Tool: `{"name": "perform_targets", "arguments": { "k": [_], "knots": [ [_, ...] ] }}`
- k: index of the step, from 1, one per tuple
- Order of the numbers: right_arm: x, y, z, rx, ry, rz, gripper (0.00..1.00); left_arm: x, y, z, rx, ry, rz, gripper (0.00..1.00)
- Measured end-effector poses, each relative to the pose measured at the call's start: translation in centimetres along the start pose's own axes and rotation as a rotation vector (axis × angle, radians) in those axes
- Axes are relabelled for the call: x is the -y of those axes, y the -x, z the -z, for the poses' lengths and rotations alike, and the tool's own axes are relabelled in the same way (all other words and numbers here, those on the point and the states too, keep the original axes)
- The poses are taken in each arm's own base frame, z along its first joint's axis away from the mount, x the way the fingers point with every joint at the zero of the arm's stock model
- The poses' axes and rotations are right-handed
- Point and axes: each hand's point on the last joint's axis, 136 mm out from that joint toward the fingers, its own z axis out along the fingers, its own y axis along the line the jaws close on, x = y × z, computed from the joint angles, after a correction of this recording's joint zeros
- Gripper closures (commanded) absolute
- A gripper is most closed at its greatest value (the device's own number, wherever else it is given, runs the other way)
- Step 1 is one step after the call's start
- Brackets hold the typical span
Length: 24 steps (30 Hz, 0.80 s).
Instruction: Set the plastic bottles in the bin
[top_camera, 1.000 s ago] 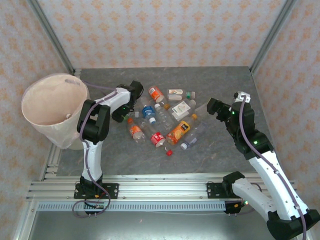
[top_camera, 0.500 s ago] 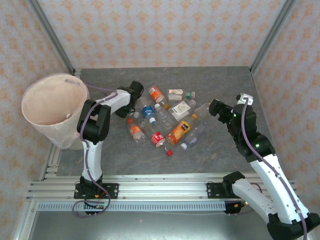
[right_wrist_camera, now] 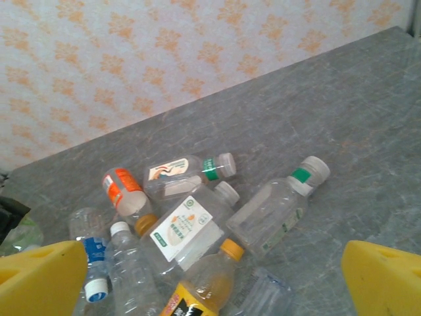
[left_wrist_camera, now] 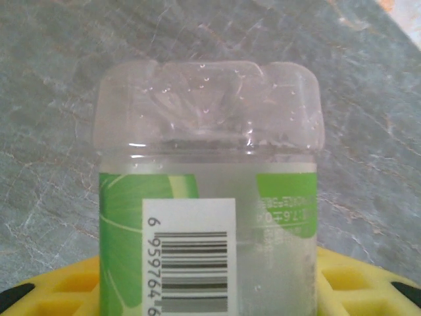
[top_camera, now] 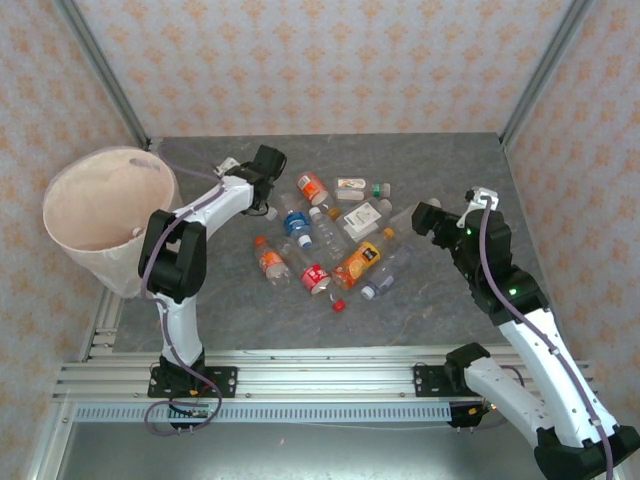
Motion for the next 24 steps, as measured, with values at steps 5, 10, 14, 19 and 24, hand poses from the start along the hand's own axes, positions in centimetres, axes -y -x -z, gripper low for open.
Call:
{"name": "perform_targets", "arguments": {
  "k": [5,10,14,19,24],
  "knots": [
    [-0.8,-0.3,-0.4,-0.003,0.051,0.028,0.01,1.6,1.2,2.3,0.025,-0.08,-0.06,0.61],
    [-1.8,-1.2,-0.6,-0.033,0.112,0.057,0.01,4.7,2.0,6.7,0.055,-0.21,-0.125,0.61],
    [-2.5,-1.4,-0.5,-0.043,0.153,0.064,0.01,6.9,2.3,9.9,0.057,-0.328,-0.159,0.61],
    [-4.9,-2.5,0.0,-0.102,0.297,0.102,0.01,9.0,2.8,13.5,0.042,-0.481,-0.202,0.62],
    [-6.0,-3.9,-0.5,-0.173,0.365,0.118,0.01,9.9,4.0,17.5,0.052,-0.611,-0.237,0.62]
  ]
}}
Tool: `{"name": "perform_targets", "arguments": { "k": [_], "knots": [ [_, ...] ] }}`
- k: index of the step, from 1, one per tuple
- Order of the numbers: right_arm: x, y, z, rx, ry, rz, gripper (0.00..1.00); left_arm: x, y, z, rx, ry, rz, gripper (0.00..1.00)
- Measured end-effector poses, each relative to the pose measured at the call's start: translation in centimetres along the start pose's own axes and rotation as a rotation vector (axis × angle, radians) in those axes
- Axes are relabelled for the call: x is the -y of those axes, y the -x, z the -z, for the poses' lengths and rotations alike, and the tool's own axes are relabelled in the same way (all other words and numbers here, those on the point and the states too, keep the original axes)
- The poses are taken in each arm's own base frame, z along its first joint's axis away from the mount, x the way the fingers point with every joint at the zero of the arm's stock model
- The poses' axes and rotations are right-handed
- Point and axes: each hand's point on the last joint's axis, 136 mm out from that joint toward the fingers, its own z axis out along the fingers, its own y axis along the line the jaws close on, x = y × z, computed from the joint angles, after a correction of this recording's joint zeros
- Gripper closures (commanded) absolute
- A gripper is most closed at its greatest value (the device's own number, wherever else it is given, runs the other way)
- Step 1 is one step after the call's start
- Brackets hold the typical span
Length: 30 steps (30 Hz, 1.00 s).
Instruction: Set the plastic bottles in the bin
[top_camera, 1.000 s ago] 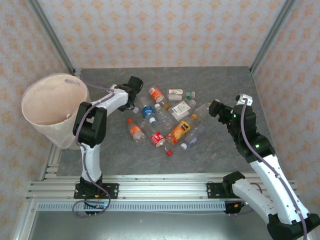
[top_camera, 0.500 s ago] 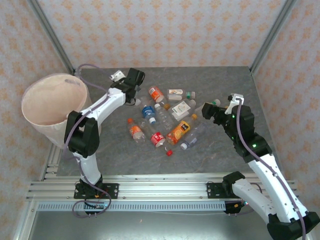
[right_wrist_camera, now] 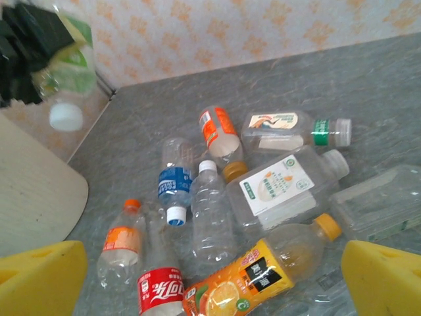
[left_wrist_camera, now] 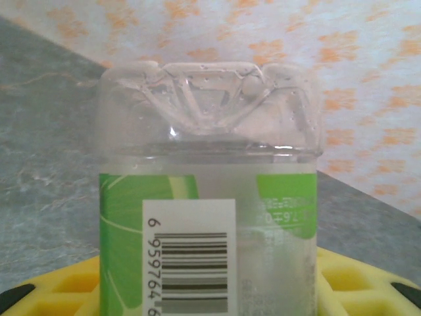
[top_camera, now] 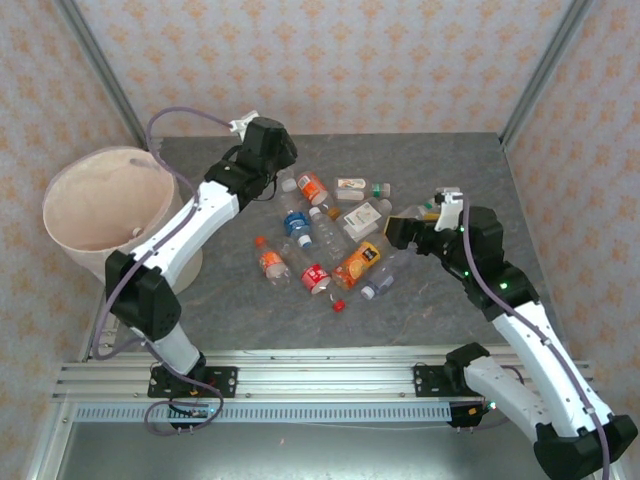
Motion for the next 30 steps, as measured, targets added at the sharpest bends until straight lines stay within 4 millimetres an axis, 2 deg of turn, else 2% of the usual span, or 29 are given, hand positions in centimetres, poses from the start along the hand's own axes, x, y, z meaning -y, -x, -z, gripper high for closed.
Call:
{"name": "perform_targets", "arguments": {
  "k": [4,12,21,23,25,30],
  "knots": [
    [-0.5,0.1,-0.4,-0.004,0.031,-0.002,0.01,0.9,1.5,2.7,0.026,-0.064,-0.017,0.61],
    [-1.2,1.4,-1.3,0.038,0.07,-0.013,0.01,0.6,3.8,7.7,0.067,-0.131,-0.047,0.61],
    [-1.2,2.1,-2.4,0.058,0.078,-0.038,0.01,-1.5,9.3,16.5,0.22,-0.153,-0.071,0.61],
    [-1.2,2.3,-2.5,0.067,0.079,-0.04,0.01,-2.5,10.6,18.4,0.276,-0.114,-0.071,0.61],
    [-1.1,2.4,-2.8,0.071,0.077,-0.043,0.01,-4.3,12.0,20.0,0.339,-0.038,-0.067,0.61],
    [-0.9,2.3,-3.6,0.061,0.073,-0.054,0.01,-9.9,14.4,21.7,0.446,0.211,-0.064,0.61]
  ]
}}
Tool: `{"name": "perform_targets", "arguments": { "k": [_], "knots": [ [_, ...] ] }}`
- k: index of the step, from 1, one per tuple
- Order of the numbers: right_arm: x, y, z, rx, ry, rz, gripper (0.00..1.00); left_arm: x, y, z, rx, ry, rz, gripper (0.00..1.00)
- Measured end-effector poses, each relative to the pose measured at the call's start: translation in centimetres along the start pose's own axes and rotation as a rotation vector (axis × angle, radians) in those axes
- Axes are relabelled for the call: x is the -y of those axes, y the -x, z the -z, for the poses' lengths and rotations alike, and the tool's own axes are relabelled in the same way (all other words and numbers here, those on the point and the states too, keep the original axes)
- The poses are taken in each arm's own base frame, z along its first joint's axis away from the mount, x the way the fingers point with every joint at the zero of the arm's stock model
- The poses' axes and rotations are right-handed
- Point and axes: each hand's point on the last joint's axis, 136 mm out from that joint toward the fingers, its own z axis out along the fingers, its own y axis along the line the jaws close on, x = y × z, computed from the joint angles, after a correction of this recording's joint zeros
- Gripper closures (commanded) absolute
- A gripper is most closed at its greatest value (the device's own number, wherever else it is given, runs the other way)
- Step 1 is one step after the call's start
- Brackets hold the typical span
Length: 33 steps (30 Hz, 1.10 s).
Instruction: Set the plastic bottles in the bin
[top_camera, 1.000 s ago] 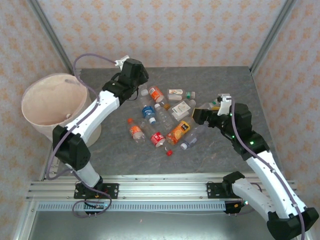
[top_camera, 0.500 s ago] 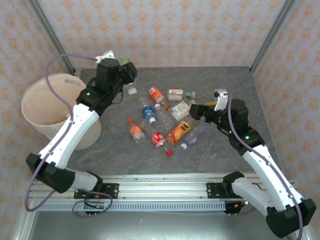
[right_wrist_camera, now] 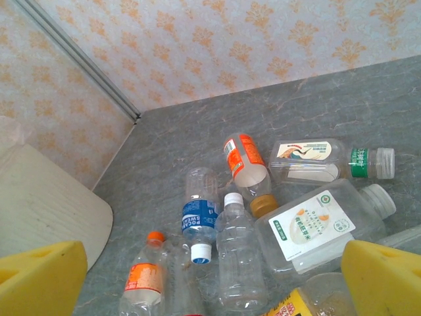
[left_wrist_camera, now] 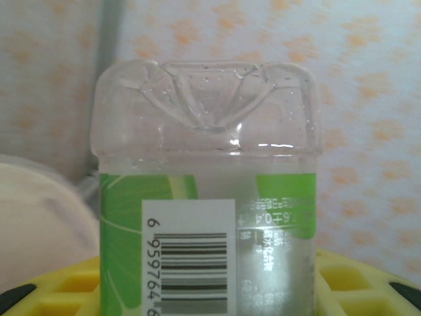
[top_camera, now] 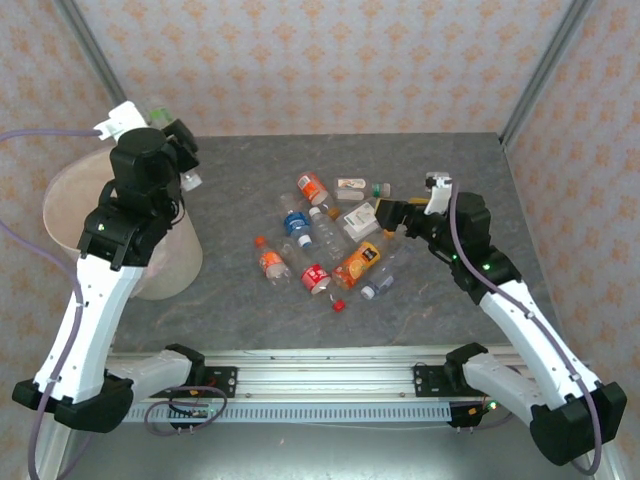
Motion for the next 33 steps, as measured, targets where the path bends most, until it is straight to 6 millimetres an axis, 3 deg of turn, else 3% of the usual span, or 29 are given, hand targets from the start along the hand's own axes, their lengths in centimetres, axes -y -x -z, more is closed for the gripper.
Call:
{"name": "perform_targets", "arguments": {
  "k": [6,14,21,25,33],
  "knots": [
    [0.4,-0.4,-0.6,-0.018,-0.009,-0.011,0.01,-7.0,0.4,-2.1,-0.02,0.234,-0.017,0.61],
    [0.7,-0.8,-1.1,-0.034,-0.017,-0.014,0.01,-15.0,0.2,-2.8,-0.095,0.411,0.048,0.6],
    [1.3,-1.7,-1.8,-0.072,-0.035,-0.022,0.01,-18.4,-3.1,-5.3,-0.248,0.491,-0.004,0.6],
    [1.5,-2.0,-1.9,-0.082,-0.039,-0.022,0.01,-20.9,-5.3,-5.6,-0.338,0.52,-0.033,0.59],
    [1.7,-2.2,-2.5,-0.101,-0.044,-0.023,0.01,-24.6,-6.8,-6.6,-0.443,0.553,-0.085,0.58]
  ]
}}
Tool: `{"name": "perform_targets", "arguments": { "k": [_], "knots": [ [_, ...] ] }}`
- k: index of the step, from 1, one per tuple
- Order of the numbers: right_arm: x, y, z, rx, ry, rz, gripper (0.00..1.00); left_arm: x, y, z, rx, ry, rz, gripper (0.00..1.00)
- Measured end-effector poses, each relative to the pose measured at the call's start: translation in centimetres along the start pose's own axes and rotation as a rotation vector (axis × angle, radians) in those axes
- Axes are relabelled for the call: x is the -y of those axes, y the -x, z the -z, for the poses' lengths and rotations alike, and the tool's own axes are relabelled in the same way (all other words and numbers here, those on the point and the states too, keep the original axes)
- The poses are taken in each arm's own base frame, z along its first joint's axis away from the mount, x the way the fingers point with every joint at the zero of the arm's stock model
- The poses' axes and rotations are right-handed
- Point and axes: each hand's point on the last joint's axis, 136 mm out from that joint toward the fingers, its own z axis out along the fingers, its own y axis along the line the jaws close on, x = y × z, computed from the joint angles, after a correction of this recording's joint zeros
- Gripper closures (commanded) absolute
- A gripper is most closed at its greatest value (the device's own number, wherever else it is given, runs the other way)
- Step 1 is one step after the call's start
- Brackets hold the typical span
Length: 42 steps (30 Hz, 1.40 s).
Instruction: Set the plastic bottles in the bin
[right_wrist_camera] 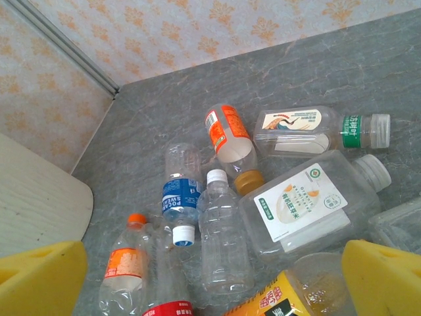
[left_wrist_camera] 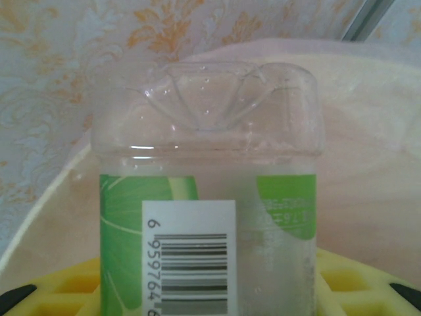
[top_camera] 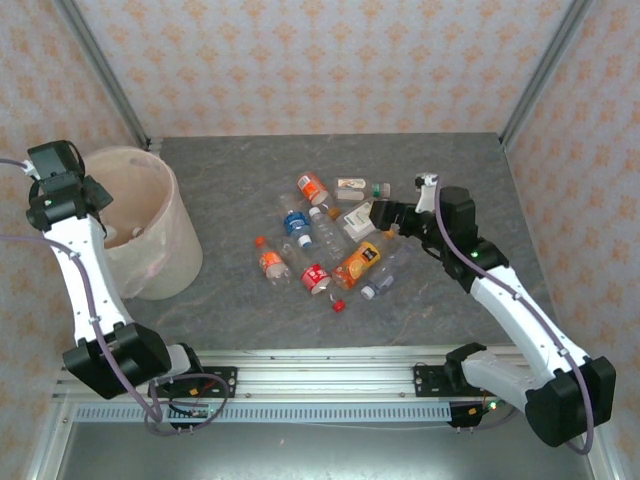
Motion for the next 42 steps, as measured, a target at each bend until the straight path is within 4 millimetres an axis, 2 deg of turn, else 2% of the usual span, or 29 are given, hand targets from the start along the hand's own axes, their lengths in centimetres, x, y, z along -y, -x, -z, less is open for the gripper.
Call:
{"name": "perform_targets", "arguments": {
  "k": [9,14,19,23,30,34,42],
  "knots": [
    [-0.1,-0.1,-0.3,-0.012,0.007,-0.001,0.01,-0.3,-1.5,-2.9,-0.095,0.056,-0.122,0.53],
    [0.1,-0.7,-0.9,-0.049,0.007,0.002,0.01,-0.4,-1.7,-3.0,-0.103,0.062,-0.164,0.49],
    [0.0,-0.8,-1.1,-0.076,0.004,0.017,0.01,-0.7,-2.8,-3.7,-0.134,0.078,-0.192,0.38],
    [0.0,-0.9,-1.0,-0.08,0.004,0.019,0.01,-0.8,-3.3,-4.0,-0.148,0.085,-0.196,0.37],
    [0.0,-0.9,-0.9,-0.079,0.0,0.018,0.01,-1.1,-3.2,-4.0,-0.144,0.103,-0.187,0.31],
    [0.3,-0.8,-0.6,-0.076,-0.016,0.014,0.01,-1.2,-3.2,-4.0,-0.142,0.108,-0.168,0.2],
    [0.9,0.0,0.0,-0.031,-0.068,0.005,0.01,-1.1,-3.0,-3.7,-0.134,0.116,-0.149,0.13]
  ]
}}
